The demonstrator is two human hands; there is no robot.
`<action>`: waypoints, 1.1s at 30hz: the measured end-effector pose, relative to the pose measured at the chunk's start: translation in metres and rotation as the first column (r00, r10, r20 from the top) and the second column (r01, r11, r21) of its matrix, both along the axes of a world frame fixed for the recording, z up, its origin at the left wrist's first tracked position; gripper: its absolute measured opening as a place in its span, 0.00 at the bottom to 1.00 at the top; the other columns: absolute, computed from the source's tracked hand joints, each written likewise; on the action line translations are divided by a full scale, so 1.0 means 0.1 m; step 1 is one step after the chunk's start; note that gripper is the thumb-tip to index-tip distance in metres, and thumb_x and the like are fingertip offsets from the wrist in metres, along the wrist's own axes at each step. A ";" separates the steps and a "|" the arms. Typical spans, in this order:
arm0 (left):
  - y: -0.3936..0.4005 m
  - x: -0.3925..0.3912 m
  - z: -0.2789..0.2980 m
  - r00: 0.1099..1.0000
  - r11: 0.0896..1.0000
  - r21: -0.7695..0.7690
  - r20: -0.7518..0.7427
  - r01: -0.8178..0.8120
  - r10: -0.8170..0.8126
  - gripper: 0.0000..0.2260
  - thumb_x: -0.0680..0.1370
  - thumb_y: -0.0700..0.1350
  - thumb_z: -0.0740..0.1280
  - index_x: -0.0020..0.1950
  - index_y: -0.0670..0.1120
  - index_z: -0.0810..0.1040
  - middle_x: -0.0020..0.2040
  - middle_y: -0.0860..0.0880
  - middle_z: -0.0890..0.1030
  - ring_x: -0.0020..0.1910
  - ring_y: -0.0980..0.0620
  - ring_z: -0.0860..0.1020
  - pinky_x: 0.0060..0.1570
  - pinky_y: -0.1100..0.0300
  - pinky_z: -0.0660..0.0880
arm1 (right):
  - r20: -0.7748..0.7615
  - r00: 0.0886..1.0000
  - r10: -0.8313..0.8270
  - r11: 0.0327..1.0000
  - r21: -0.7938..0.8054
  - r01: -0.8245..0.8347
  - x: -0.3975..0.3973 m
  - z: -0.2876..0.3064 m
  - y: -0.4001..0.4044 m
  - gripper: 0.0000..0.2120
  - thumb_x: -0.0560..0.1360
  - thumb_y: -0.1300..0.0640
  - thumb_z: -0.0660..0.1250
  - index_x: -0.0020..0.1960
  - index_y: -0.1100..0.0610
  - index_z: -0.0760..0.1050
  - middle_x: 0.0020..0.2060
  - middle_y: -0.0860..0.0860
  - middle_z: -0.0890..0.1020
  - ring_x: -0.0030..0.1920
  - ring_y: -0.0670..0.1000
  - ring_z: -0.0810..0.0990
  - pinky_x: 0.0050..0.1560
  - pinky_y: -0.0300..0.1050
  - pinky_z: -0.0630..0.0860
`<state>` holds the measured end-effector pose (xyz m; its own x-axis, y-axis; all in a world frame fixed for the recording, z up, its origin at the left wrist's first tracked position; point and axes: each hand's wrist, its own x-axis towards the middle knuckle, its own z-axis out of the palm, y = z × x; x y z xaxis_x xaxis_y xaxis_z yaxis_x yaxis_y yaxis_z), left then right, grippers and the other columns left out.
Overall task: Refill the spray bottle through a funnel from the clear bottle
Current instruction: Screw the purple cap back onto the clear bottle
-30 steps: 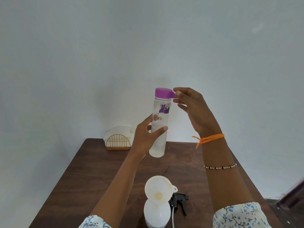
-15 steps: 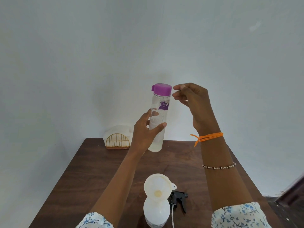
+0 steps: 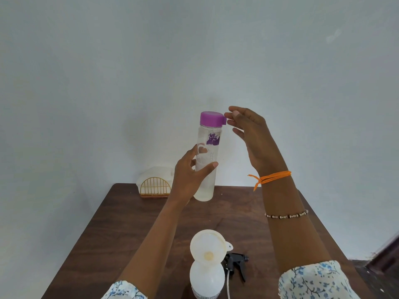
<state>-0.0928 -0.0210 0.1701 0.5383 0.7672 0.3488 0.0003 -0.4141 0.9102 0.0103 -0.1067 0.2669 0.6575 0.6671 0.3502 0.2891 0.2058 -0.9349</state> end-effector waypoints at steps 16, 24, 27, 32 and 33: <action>-0.01 0.00 0.01 0.998 0.999 0.021 -0.049 0.035 -0.034 0.23 0.71 0.51 0.72 0.64 0.54 0.69 0.59 0.57 0.72 0.53 0.57 0.72 0.48 0.69 0.70 | 0.134 0.980 0.144 0.988 -0.083 -0.133 0.08 -0.09 0.14 0.20 0.72 0.57 0.70 0.63 0.59 0.72 0.57 0.55 0.78 0.55 0.52 0.76 0.53 0.39 0.77; 0.14 -0.13 -0.03 0.902 0.895 -0.205 -0.099 0.396 -0.421 0.21 0.73 0.52 0.66 0.66 0.56 0.68 0.64 0.53 0.74 0.61 0.50 0.75 0.60 0.50 0.75 | 0.014 0.957 0.291 0.956 0.033 -0.292 0.17 -0.19 0.13 0.14 0.75 0.60 0.65 0.61 0.60 0.73 0.54 0.55 0.79 0.54 0.51 0.77 0.54 0.39 0.75; 0.14 -0.10 -0.05 0.903 0.898 -0.192 -0.093 0.396 -0.418 0.19 0.76 0.48 0.65 0.66 0.55 0.66 0.64 0.52 0.74 0.61 0.50 0.75 0.59 0.53 0.75 | -0.023 0.945 0.326 0.944 0.057 -0.325 0.18 -0.21 0.14 0.17 0.73 0.58 0.66 0.60 0.58 0.73 0.58 0.59 0.78 0.58 0.55 0.76 0.57 0.42 0.74; 0.07 0.01 -0.10 0.943 0.946 -0.117 -0.113 0.302 -0.314 0.23 0.75 0.53 0.67 0.67 0.53 0.65 0.65 0.51 0.73 0.61 0.50 0.74 0.61 0.50 0.74 | -0.018 0.955 0.295 0.953 0.080 -0.292 0.14 -0.21 0.15 0.14 0.75 0.63 0.65 0.60 0.59 0.73 0.52 0.51 0.79 0.51 0.46 0.77 0.50 0.34 0.75; 0.05 0.04 -0.11 0.948 0.952 -0.105 -0.108 0.288 -0.299 0.24 0.74 0.54 0.67 0.68 0.52 0.64 0.65 0.51 0.73 0.60 0.50 0.74 0.60 0.51 0.74 | -0.007 0.963 0.271 0.960 0.078 -0.269 0.14 -0.21 0.16 0.14 0.75 0.63 0.65 0.60 0.59 0.73 0.51 0.51 0.79 0.50 0.45 0.77 0.49 0.34 0.75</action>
<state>-0.0890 -0.0156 0.1590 0.7780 0.5936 0.2059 0.0035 -0.3318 0.9433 0.0241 -0.0907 0.2460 0.4632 0.7929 0.3960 0.1966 0.3437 -0.9183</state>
